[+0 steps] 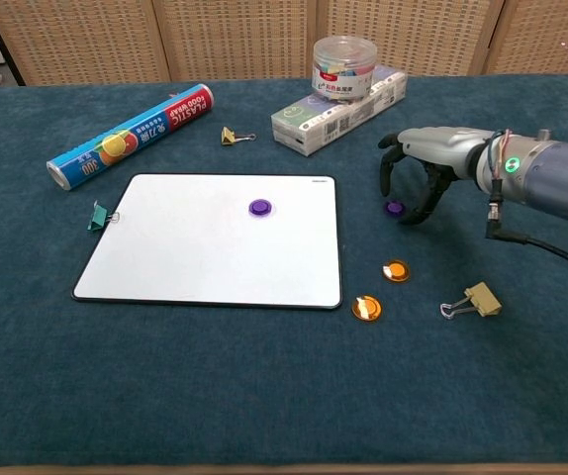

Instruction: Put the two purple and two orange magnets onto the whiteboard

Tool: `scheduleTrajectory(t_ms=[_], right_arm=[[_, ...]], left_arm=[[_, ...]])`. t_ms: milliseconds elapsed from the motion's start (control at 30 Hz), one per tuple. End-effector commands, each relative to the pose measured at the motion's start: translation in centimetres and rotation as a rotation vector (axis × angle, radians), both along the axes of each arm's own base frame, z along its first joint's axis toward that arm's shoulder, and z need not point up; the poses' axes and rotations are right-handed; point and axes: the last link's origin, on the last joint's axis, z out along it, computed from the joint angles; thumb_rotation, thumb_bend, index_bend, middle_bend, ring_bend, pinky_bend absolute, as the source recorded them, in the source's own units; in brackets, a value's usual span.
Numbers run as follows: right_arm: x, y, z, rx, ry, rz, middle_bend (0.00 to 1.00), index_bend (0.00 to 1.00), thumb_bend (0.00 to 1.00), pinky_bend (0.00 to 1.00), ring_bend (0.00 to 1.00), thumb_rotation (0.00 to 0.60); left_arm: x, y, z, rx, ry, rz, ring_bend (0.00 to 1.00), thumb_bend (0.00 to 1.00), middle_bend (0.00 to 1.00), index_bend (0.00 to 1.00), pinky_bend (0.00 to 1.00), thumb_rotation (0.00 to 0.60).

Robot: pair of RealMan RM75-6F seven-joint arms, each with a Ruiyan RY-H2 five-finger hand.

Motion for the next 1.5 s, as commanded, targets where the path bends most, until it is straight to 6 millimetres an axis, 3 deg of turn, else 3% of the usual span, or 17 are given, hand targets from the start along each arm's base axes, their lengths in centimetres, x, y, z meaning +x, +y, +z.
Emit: scheduleTrajectory(t_ms=[33, 900, 1500], right_arm=[[0.0, -0.1, 0.0, 0.001, 0.0, -0.001, 0.0, 0.41, 0.27, 0.0, 0.0, 0.6], [-0.2, -1.0, -0.5, 0.018, -0.011, -0.038, 0.0, 0.46, 0.27, 0.0, 0.0, 0.6], [-0.5, -1.1, -0.4, 0.02, -0.006, -0.043, 0.0, 0.5, 0.39, 0.0, 0.0, 0.6]], left_arm=[[0.0, 0.0, 0.0, 0.001, 0.001, 0.001, 0.0, 0.07, 0.0, 0.0, 0.0, 0.6], [0.0, 0.1, -0.3, -0.002, 0.008, 0.009, 0.0, 0.07, 0.0, 0.0, 0.0, 0.6], [0.0, 0.2, -0.4, -0.004, 0.012, 0.011, 0.0, 0.07, 0.0, 0.0, 0.0, 0.6]])
